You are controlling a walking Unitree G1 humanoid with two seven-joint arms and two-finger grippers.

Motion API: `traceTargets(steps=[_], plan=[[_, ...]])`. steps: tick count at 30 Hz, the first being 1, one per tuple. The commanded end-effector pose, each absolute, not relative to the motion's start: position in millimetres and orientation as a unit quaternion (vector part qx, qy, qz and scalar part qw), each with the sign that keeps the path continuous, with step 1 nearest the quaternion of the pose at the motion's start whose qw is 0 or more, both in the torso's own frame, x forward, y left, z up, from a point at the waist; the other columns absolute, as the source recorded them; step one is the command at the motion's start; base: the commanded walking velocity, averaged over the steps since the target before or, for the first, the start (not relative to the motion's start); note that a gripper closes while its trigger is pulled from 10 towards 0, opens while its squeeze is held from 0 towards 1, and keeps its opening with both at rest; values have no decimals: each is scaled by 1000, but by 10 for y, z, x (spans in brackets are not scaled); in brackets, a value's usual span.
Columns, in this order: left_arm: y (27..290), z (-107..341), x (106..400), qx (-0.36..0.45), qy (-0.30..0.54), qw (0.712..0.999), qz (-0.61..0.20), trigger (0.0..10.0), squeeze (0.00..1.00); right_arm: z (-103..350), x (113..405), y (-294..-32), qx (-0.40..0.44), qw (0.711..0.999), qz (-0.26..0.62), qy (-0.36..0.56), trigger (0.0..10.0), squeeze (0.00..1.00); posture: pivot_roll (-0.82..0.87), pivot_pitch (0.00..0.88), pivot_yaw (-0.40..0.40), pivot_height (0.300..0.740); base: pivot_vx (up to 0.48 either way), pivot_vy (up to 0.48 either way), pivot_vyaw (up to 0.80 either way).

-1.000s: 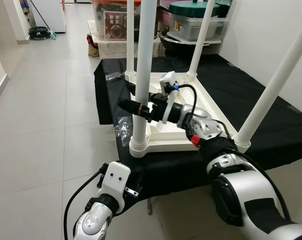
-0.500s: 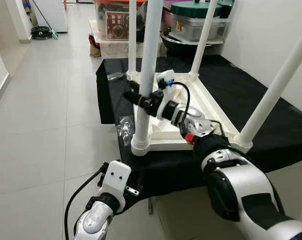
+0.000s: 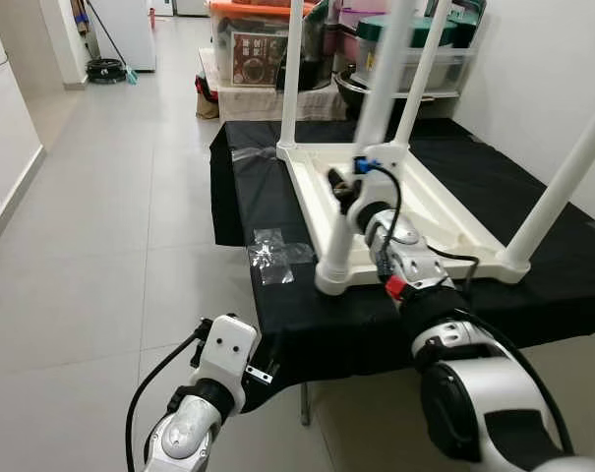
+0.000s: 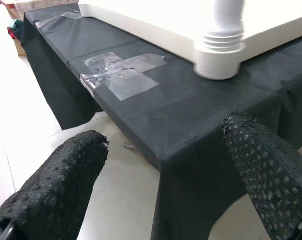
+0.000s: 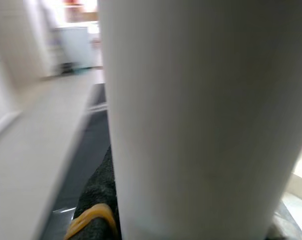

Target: Building children table

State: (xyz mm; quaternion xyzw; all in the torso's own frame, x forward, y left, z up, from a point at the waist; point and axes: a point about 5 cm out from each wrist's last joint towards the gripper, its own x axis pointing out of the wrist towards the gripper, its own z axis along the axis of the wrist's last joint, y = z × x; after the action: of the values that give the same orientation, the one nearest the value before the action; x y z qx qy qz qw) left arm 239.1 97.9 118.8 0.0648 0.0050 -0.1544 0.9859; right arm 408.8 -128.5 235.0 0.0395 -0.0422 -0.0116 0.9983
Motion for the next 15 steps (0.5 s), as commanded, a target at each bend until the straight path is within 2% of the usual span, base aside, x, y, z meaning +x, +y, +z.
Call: traceTargets(steps=[1,3,4,7,8,10,13,14,15], plan=[[988,1147,2392,70,17,985,-155,10000,0,2196,4015,-1459,54,990,-131,-13,0,0,65,71,-94,740,0,0,0],[985,1146,2393,70,17,985,-155,10000,0,2186,3995,-1457,63,986,-155,-11,0,0,66,71,-96,740,0,0,0],[986,1145,2394,70,17,985,-155,10000,0,2212,4008,-1393,66,988,-137,-21,10000,0,64,72,-96,740,0,0,0],[986,1145,2396,69,18,985,-155,10000,0,2275,4017,-1286,68,991,-105,-51,10000,0,59,77,-96,740,0,0,0],[984,1145,2398,69,18,985,-155,10000,0,2295,4018,-1248,65,992,-84,-66,10000,1000,59,76,-98,740,0,0,0],[984,1144,2400,69,18,985,-155,10000,0,2299,4008,-1218,71,993,-65,-75,10000,1000,59,76,-98,740,0,0,0],[979,1142,2401,68,18,986,-154,10000,0,2257,3999,-1331,53,992,-84,-82,10000,1000,63,69,-102,740,0,0,0],[979,1141,2402,67,18,986,-153,10000,0,2245,4009,-1351,60,992,-65,-85,10000,576,62,68,-103,740,0,0,0],[979,1141,2402,67,18,986,-153,10000,0,2239,4016,-1355,67,993,-48,-86,10000,576,62,68,-103,740,0,0,0]])
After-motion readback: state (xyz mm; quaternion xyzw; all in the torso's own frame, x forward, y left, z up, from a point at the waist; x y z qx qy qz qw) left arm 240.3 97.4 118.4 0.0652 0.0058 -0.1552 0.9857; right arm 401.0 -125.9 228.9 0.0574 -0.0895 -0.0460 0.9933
